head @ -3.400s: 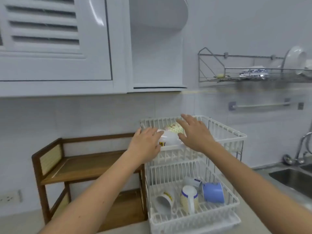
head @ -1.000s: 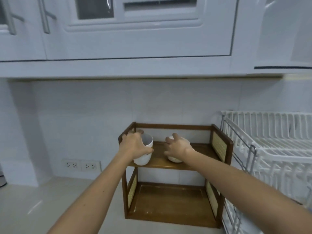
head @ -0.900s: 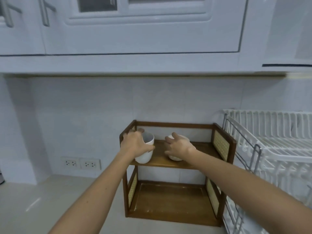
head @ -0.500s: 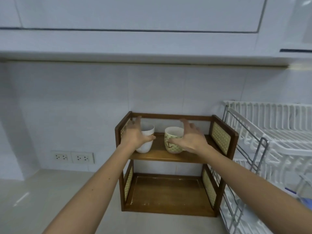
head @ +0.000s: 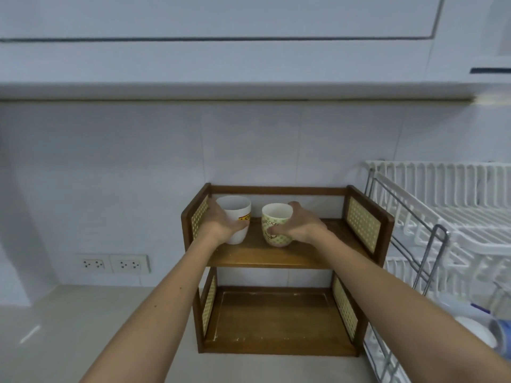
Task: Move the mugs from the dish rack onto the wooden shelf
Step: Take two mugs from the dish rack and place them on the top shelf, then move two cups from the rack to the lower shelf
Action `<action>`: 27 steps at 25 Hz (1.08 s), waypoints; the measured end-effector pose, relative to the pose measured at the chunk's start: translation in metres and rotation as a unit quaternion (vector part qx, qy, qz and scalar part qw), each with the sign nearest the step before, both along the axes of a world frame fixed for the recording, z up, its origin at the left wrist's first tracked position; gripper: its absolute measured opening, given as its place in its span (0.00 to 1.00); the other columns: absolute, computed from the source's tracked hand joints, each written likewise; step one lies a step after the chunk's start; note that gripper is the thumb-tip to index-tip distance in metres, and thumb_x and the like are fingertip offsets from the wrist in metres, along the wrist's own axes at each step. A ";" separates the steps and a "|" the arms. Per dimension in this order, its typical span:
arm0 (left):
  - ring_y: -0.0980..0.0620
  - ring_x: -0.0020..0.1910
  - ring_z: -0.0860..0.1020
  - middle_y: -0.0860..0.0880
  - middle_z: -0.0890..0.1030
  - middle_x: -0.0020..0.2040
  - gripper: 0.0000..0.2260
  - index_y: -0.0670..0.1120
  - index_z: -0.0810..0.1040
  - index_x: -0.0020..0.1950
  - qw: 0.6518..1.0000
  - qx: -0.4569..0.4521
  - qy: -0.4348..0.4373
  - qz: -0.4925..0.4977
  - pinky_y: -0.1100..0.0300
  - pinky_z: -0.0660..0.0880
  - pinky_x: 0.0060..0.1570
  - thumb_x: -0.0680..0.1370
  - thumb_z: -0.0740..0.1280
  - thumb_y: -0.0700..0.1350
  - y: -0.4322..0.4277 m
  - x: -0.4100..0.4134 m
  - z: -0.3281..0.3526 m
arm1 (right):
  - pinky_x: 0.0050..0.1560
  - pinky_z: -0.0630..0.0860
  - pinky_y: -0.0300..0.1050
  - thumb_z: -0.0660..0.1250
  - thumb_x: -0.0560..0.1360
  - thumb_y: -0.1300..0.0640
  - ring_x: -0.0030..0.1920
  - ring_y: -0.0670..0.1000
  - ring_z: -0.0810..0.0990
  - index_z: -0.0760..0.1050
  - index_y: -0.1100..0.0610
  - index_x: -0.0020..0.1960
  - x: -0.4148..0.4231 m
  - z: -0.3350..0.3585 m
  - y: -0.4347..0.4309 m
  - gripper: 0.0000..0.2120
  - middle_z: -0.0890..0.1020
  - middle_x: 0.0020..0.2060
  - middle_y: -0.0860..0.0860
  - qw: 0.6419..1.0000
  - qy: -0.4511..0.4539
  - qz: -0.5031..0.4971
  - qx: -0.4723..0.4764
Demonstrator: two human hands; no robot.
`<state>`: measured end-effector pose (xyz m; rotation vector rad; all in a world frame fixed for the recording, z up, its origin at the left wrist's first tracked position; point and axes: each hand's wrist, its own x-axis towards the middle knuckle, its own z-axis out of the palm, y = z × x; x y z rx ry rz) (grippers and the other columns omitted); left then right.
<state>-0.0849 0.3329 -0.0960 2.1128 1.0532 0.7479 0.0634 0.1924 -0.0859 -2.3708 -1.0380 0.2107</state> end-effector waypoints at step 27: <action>0.42 0.68 0.67 0.40 0.63 0.72 0.35 0.43 0.57 0.75 0.970 -0.089 0.036 -0.224 0.52 0.68 0.67 0.73 0.71 0.44 -0.368 0.151 -0.161 | 0.58 0.72 0.53 0.66 0.74 0.56 0.66 0.58 0.68 0.67 0.55 0.69 0.111 -0.164 -0.376 0.25 0.70 0.67 0.56 0.986 -0.085 -0.130 -0.060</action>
